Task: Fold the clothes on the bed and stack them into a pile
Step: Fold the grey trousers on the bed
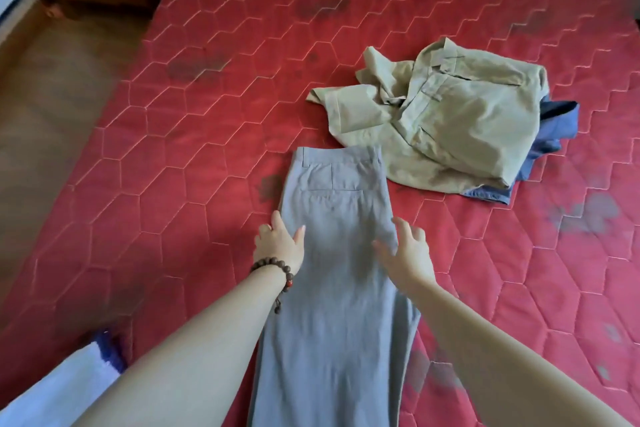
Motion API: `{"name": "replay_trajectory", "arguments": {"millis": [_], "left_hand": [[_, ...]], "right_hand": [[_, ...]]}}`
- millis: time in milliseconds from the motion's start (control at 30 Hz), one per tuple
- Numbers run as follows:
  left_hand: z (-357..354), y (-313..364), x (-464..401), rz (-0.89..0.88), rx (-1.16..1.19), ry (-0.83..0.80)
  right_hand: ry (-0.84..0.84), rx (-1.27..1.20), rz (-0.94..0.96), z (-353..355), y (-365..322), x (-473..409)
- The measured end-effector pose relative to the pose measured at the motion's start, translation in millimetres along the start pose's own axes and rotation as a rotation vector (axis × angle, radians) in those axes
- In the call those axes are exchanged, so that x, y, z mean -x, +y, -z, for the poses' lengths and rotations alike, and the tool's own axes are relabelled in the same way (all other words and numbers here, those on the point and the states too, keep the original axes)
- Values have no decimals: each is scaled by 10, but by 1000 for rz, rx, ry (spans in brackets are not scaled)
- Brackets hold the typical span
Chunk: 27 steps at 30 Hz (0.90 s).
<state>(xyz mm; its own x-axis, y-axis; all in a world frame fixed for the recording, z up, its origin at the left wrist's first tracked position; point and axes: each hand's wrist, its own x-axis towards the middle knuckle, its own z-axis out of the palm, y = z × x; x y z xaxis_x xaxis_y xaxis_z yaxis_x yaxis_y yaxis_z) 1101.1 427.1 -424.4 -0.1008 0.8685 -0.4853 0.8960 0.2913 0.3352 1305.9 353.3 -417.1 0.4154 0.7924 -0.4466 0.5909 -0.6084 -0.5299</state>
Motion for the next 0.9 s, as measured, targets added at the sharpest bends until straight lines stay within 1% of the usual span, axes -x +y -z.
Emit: {"name": "replay_trajectory", "arguments": {"millis": [67,167,233,300,367,433,467,500,533,567,600,633,667,700,733,800,900], "left_hand": [[-155,-38,-119,68,9,38],[-256,-90,-325,92,-79,152],[-296,-126,-431,58,-111,178],[-335,-145,-477,-43,-62,219],[-330,-148,-453,-166,35,323],[-244,-151,-476,-212,97,414],[-201,-157,-511,-194,70,437],[-187,-170,-534,-177,10,455],[-208,-179,-523,-197,-53,469],[-269,-175,-458,-277,-95,478],[-370,-171,-340,-402,-139,466],[-520,-181,-193,-530,-187,412],[-684,-216,-53,-608,-247,325],[-833,-277,44,-629,-297,243],[-947,-350,87,-613,-330,189],[-1055,-454,46,-590,-356,207],[-1079,-453,-38,-597,-390,247]], "right_hand": [[13,41,-36,-176,31,-111],[112,105,-116,-339,5,-294],[152,84,-146,-431,-2,-388],[187,138,-123,-496,6,-430],[277,186,-58,-510,5,-428],[361,169,6,-476,3,-462],[386,170,22,-460,-1,-489],[417,215,46,-464,-14,-501],[461,279,98,-495,-42,-479],[509,327,197,-554,-82,-425],[525,362,321,-665,-117,-338],[482,392,430,-816,-129,-221],[377,431,484,-978,-119,-99],[264,464,472,-1121,-81,9],[189,476,432,-1231,-14,72],[190,471,385,-1344,140,49],[246,512,408,-1409,214,-58]]}}
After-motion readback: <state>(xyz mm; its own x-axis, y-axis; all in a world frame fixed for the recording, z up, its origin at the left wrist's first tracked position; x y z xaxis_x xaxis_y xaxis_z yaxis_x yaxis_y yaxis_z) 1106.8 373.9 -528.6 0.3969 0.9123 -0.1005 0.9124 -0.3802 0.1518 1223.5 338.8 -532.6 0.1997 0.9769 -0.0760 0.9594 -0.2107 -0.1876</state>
